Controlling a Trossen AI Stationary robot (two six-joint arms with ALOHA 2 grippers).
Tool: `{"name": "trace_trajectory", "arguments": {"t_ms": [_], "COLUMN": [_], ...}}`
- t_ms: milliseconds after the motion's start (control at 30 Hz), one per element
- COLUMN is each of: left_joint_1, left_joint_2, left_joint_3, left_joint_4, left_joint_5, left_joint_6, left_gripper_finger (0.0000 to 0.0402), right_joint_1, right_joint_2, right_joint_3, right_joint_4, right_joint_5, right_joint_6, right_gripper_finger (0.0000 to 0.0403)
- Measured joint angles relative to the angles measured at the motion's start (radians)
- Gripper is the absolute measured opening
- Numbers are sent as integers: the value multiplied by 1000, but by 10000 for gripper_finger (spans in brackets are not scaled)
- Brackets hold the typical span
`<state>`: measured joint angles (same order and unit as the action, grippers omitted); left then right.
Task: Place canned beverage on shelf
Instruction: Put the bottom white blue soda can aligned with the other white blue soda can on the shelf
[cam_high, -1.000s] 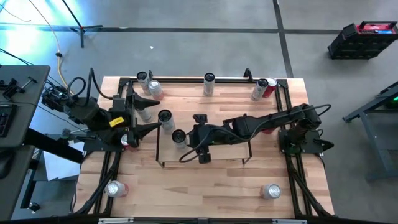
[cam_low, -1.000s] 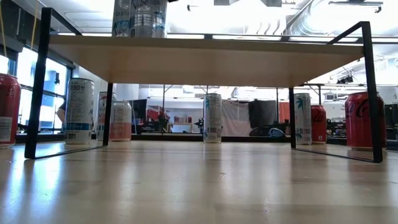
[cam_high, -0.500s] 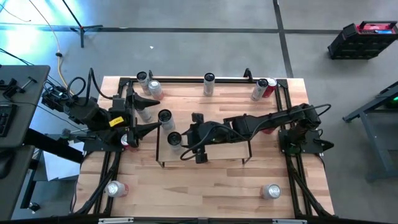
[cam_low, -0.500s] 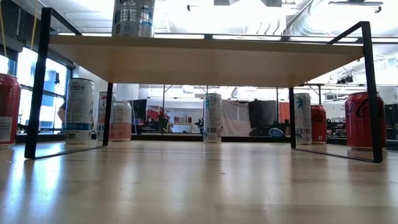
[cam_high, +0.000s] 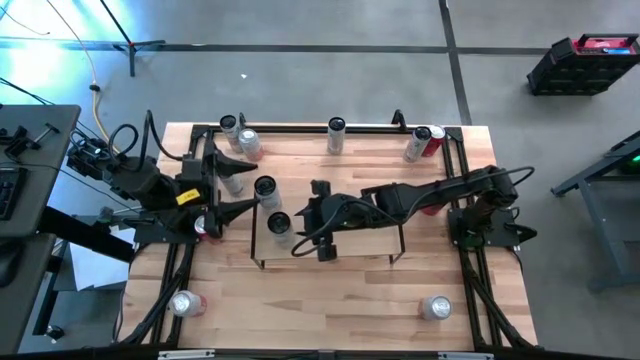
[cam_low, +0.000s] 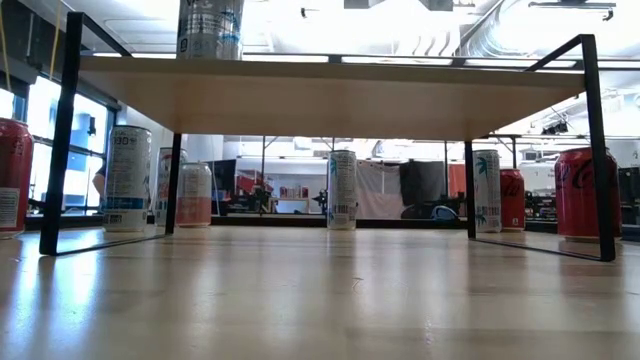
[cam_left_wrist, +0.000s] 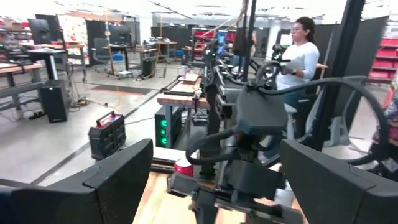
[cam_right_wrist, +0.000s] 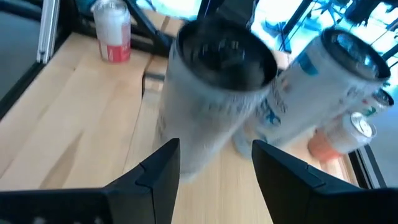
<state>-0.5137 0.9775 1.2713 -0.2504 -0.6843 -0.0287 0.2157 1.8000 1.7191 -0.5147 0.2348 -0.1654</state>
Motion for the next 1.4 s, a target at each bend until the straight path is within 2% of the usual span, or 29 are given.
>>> {"name": "trace_trajectory", "arguments": {"t_ms": [100, 400, 567, 1133, 1400], "left_joint_1": [0, 0, 0, 0, 0], "left_joint_2": [0, 0, 0, 0, 0], "left_joint_3": [0, 0, 0, 0, 0], "left_joint_4": [0, 11, 8, 5, -21], "left_joint_5": [4, 3, 1, 1, 1], "left_joint_6": [-7, -2, 0, 6, -11], "left_gripper_finger": [342, 342, 342, 342, 342], "right_joint_1": [-2, -4, -4, -8, -8], "right_joint_2": [0, 74, 113, 113, 96], "right_joint_3": [0, 0, 0, 0, 0], "right_joint_4": [-50, -27, 11, 173, 54], "right_joint_5": [-3, -11, -28, -48, -41], "right_joint_6": [9, 1, 0, 34, 97], "right_gripper_finger": [184, 184, 184, 184, 184]}}
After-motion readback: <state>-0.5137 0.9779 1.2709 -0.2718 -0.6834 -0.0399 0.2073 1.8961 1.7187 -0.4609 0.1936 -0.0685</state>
